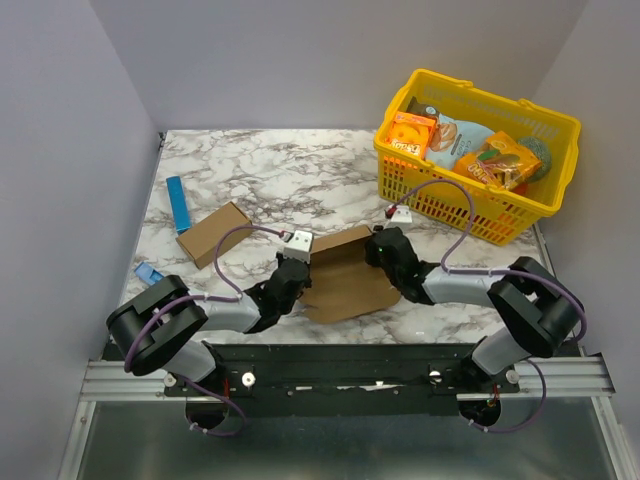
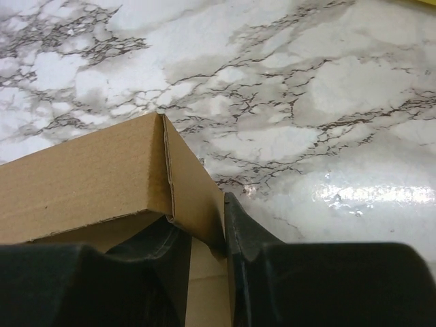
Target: Fold the paper box
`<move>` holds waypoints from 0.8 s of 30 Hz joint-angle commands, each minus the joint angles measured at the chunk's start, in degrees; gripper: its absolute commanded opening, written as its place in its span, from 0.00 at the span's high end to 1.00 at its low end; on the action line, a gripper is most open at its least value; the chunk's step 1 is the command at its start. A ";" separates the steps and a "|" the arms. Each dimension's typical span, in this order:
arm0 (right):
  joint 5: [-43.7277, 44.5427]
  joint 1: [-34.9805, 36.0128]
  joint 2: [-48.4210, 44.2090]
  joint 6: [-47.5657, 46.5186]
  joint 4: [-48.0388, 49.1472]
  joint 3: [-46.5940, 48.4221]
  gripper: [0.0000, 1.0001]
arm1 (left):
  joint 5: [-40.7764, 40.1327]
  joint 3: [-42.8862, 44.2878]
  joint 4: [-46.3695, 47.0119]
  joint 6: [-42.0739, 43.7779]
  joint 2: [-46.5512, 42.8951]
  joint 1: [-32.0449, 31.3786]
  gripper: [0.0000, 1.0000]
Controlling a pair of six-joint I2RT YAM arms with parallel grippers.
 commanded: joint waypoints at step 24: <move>31.95 -0.91 7.73 18.53 -34.53 11.72 0.99 | -7.03 4.65 -8.65 -3.83 -2.54 -3.71 1.00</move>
